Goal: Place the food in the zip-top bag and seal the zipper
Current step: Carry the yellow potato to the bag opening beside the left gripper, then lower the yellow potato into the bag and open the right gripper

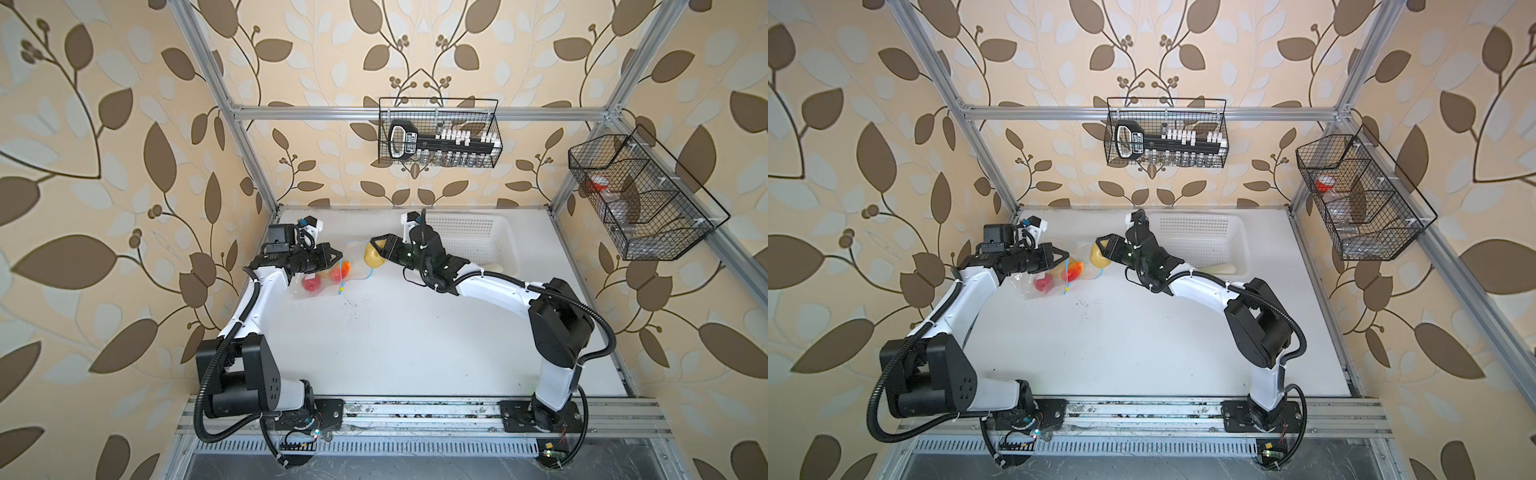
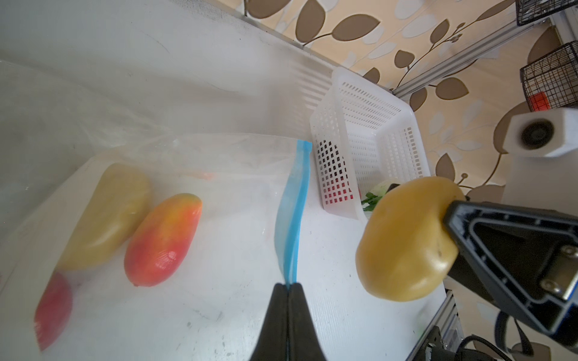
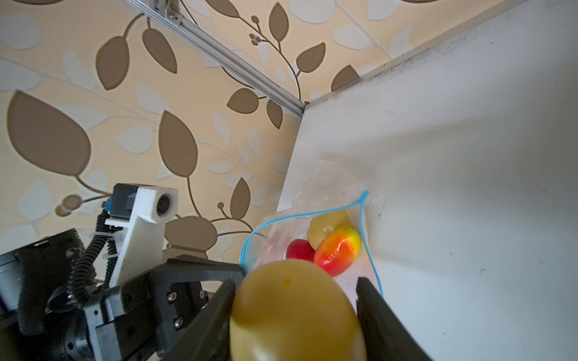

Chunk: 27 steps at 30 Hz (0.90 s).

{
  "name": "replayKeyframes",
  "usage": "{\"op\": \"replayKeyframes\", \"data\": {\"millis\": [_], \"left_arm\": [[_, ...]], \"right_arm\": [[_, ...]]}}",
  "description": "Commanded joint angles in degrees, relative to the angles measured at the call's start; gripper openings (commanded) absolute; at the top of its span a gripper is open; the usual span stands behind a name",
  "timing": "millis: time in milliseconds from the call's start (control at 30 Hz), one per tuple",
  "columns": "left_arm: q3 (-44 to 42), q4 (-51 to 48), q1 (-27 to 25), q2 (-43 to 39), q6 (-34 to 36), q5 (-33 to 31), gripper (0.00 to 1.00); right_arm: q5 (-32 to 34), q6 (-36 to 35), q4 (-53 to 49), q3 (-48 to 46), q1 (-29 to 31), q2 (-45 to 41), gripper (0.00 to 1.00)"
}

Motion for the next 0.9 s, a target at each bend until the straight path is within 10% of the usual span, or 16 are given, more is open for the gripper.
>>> {"op": "replayKeyframes", "data": {"millis": [0, 867], "left_arm": [[0.50, 1.15, 0.50, -2.59, 0.02, 2.23, 0.00], [2.42, 0.94, 0.50, -3.22, -2.31, 4.13, 0.00]], "right_arm": [[2.01, -0.69, 0.37, 2.47, 1.09, 1.71, 0.30], [4.62, 0.68, 2.40, 12.02, 6.20, 12.90, 0.28]]}}
